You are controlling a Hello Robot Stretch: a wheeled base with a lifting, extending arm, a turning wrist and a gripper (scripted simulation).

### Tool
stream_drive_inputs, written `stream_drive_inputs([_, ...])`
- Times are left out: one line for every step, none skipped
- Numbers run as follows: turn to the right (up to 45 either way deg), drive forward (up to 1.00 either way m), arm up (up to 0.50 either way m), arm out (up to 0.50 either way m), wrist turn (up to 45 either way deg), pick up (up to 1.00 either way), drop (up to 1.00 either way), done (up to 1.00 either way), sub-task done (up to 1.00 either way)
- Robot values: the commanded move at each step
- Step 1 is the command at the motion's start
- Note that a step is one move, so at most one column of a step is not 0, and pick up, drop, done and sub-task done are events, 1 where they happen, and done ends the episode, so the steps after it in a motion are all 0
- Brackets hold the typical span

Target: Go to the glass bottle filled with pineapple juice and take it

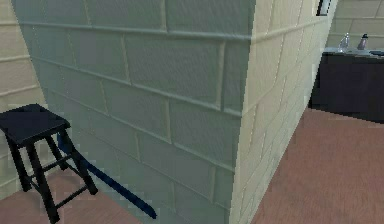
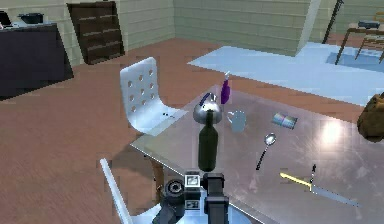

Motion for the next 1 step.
stream_drive_inputs([0.0, 0.00, 0.00, 0.00, 45.0, 0.00, 0.00, 0.00, 0.00])
